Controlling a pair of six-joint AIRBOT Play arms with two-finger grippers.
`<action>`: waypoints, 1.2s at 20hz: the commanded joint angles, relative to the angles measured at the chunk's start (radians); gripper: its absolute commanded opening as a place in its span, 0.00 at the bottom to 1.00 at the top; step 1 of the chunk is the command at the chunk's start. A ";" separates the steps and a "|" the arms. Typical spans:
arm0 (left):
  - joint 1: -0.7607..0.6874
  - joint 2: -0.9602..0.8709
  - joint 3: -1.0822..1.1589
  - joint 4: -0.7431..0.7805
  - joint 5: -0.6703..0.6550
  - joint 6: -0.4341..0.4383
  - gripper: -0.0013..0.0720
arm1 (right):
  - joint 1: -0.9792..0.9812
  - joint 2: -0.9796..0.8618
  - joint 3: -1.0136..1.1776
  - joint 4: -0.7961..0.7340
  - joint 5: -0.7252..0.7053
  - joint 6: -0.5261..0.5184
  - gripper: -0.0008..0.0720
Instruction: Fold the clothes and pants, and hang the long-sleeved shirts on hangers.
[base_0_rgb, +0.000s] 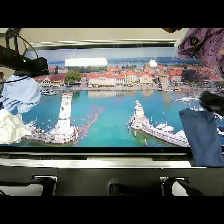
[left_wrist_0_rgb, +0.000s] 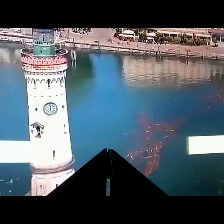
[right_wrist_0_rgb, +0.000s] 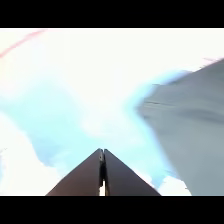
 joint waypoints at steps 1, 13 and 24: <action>-0.040 0.065 -0.087 0.068 0.033 0.100 0.04 | 0.297 0.013 0.005 0.009 -0.056 -0.069 0.05; -0.049 0.377 -0.439 0.130 0.261 0.062 0.04 | 0.600 0.016 0.005 -0.035 -0.085 -0.072 0.06; -0.049 0.367 -0.439 0.130 0.261 0.062 0.04 | 0.600 0.016 0.005 -0.035 -0.084 -0.072 0.06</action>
